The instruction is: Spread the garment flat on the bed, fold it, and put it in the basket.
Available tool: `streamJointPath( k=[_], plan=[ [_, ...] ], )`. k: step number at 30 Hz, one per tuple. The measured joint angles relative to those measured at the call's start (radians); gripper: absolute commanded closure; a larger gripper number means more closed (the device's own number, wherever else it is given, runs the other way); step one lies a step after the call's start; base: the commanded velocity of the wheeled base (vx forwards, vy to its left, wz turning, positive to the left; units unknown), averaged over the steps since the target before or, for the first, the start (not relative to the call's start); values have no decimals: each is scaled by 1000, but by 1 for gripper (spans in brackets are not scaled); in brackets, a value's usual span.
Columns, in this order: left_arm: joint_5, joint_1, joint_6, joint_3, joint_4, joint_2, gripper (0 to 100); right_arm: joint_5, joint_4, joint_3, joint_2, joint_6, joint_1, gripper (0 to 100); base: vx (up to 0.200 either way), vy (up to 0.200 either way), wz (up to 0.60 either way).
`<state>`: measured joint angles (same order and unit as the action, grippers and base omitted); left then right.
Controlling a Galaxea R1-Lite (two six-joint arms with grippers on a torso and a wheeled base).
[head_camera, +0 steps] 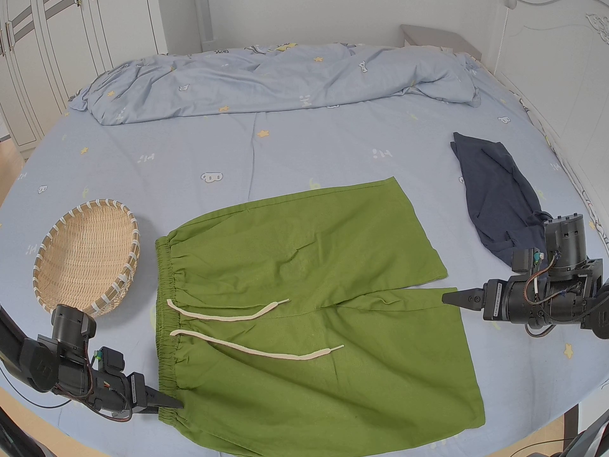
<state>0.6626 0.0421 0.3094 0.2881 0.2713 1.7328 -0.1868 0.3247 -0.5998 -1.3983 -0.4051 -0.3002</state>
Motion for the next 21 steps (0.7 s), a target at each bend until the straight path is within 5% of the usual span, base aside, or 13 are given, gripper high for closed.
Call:
streamJointPath(
  k=[15, 21],
  plan=[
    [1, 68, -4, -87, -5, -116, 100, -4, -2, 63, -1, 8, 9, 0, 0, 0, 0],
    [1, 94, -4, -100, -5, -160, 100, -90, -2, 187, -3, 15, 20, 0, 0, 0, 0]
  ],
)
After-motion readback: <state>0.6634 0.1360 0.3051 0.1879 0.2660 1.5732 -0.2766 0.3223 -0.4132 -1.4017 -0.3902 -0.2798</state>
